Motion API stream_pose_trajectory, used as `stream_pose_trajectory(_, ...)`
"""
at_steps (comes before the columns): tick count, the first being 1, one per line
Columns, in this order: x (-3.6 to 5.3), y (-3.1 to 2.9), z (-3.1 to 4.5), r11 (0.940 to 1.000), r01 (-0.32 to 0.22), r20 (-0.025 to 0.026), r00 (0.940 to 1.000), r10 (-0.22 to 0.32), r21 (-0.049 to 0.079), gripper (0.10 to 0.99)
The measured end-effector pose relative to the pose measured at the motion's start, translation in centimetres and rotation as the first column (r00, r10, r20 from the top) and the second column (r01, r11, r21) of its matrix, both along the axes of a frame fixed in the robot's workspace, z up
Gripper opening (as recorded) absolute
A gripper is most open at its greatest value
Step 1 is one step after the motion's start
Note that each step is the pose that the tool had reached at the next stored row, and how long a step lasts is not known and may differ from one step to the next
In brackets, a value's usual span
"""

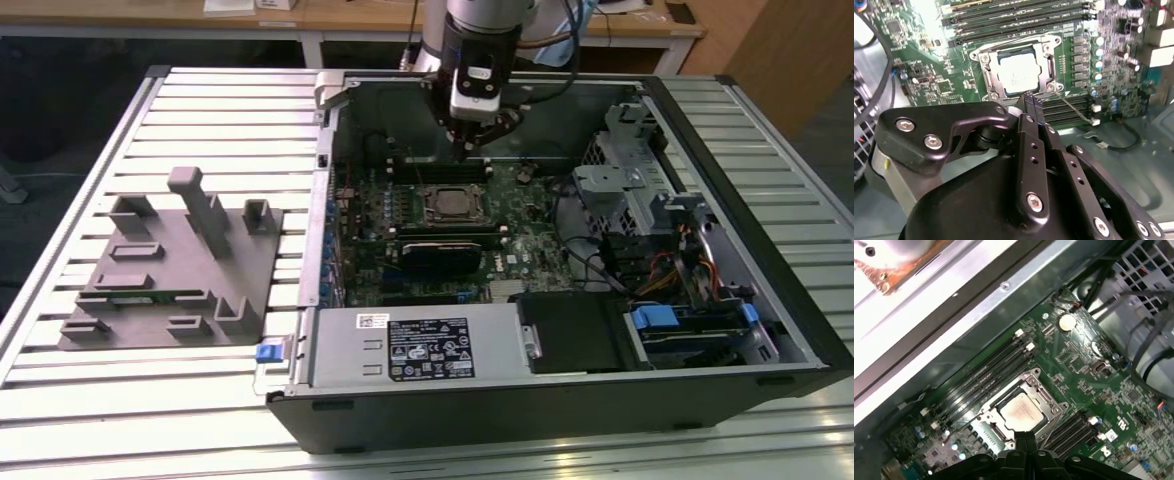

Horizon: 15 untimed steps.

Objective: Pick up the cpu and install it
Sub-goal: 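Install the first cpu locking lever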

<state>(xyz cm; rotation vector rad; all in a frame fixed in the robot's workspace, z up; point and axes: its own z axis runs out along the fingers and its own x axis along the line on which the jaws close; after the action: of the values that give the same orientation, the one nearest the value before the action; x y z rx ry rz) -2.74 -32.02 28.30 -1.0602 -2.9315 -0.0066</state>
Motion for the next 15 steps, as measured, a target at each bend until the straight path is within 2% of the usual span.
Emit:
stream_pose_trajectory(5, 0.0, 0.0, -0.05, 0.996, -0.09, 0.0, 0.996, 0.09, 0.0, 0.106)
stream_pose_trajectory(8, 0.0, 0.0, -0.09, 0.9894, -0.145, 0.0, 0.9894, 0.145, 0.0, 0.106)
stream_pose_trajectory(11, 0.0, 0.0, -0.12, 0.9802, -0.198, 0.0001, 0.9802, 0.198, 0.0, 0.106)
stream_pose_trajectory(13, -0.01, 0.0, -0.13, 0.9751, -0.221, 0.0025, 0.9752, 0.221, 0.006, 0.106)
stream_pose_trajectory(15, 0.0, 0.0, -0.14, 0.9716, -0.236, 0.0078, 0.9717, 0.236, 0.015, 0.106)
